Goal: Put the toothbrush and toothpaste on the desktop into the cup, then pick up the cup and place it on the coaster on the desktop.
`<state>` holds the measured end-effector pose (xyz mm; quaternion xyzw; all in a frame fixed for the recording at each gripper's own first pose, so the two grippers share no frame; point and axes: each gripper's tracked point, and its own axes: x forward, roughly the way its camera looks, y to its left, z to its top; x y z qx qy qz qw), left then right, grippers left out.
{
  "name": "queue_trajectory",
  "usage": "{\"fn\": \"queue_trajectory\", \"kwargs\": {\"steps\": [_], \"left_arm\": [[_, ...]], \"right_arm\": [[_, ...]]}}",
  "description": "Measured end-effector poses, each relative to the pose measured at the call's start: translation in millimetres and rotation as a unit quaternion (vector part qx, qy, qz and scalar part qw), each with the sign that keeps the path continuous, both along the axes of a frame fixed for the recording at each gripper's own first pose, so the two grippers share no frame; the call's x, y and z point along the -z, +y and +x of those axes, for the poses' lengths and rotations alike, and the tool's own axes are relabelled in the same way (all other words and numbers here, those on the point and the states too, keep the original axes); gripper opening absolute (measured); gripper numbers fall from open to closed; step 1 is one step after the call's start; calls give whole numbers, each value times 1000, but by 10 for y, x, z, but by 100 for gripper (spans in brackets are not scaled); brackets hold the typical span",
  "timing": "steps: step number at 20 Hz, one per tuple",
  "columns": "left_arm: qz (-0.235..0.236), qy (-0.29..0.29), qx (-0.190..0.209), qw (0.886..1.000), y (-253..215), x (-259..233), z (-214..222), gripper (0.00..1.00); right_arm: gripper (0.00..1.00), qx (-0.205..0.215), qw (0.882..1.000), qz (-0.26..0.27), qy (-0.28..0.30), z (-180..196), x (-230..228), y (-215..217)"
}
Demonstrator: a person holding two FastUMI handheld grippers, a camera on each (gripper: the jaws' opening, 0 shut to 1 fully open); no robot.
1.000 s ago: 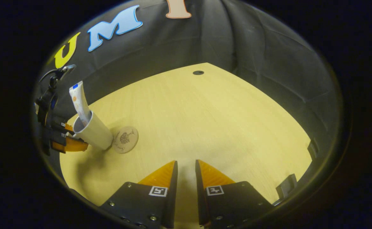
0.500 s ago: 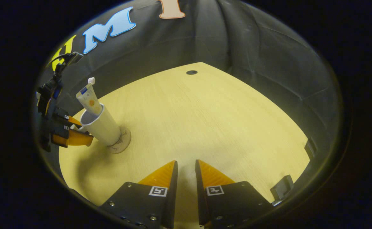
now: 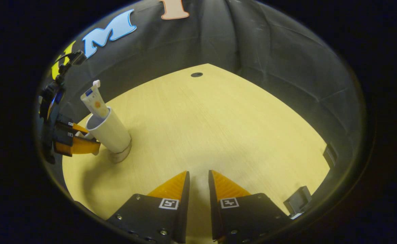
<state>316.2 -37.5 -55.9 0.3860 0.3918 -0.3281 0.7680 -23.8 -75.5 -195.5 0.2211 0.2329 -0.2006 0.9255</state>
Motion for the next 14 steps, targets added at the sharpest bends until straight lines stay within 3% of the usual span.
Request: {"fn": "queue_trajectory", "kwargs": {"steps": [2,3,6,7,8,10,13,14], "left_arm": [[4,2,-15,1000,106,16,31,34],[1,1,-19,1000,118,38,31,41],[3,-11,-26,1000,155,37,21,47],[4,-14,-24,1000,129,41,-11,35],[4,-19,-23,1000,135,7,-25,42],[3,-25,-25,999,135,-31,-46,42],[-2,-30,-31,999,142,-64,-108,42],[-1,-31,-34,999,168,-71,-125,36]], "right_arm": [[29,-3,1000,1,0,68,-18,-45],[29,-5,1000,0,0,104,-54,-47],[30,-9,1000,1,1,125,-70,0],[30,-9,1000,2,1,145,-50,-7],[29,-10,1000,3,1,156,-43,-5],[30,-14,1000,3,1,196,-8,-4],[29,-22,1000,2,-1,329,-13,82],[30,-25,1000,1,-1,373,-37,117]]}}
